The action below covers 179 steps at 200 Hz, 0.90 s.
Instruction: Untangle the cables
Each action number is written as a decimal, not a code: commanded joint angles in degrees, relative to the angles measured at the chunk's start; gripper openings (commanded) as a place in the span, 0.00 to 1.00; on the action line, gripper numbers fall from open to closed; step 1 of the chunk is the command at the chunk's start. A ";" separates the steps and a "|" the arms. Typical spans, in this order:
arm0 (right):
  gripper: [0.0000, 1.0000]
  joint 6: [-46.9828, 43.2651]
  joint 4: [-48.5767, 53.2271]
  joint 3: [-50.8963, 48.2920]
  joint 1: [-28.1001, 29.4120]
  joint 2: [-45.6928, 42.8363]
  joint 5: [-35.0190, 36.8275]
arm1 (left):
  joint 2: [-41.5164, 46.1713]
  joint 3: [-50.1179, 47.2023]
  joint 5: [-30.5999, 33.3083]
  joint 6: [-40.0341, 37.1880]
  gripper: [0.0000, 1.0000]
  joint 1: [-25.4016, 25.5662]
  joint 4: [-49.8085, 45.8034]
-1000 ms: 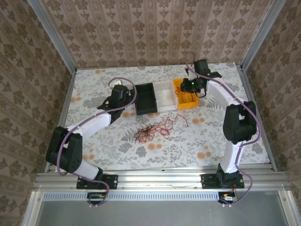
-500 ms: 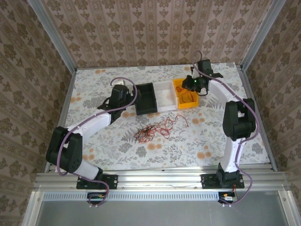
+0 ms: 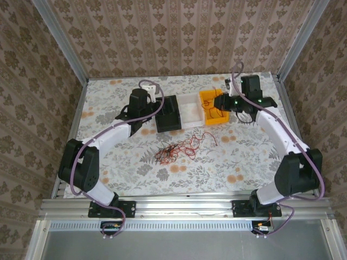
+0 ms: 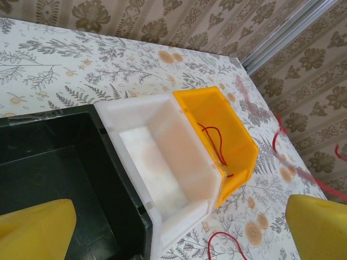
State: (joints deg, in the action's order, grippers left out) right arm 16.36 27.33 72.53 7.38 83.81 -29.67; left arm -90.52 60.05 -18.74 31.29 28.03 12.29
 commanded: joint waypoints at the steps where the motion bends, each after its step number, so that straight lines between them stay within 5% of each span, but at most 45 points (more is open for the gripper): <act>1: 0.08 -1.92 13.65 -1.75 0.37 -7.34 10.85 | -2.05 1.36 -2.38 -0.75 1.00 -0.43 0.95; 30: 0.07 1.53 32.33 2.20 0.27 -7.40 21.91 | -3.98 2.46 -2.96 0.24 0.99 -0.38 1.08; 58: 0.10 -0.42 42.64 4.18 0.09 -1.25 18.96 | -5.51 2.98 -3.31 0.79 0.98 -0.25 1.53; 144: 0.07 4.56 24.60 -3.61 -1.46 13.84 1.93 | -5.98 2.79 -2.79 0.80 0.98 1.06 1.37; 179: 0.07 4.49 22.45 -2.75 -1.55 18.43 3.28 | -6.01 3.29 -2.79 0.88 0.98 1.17 1.17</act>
State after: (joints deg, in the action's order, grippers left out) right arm 19.73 52.66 69.60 6.13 99.92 -24.73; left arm -96.31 61.56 -20.86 31.51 28.93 12.49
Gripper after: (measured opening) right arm 0.070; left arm 0.978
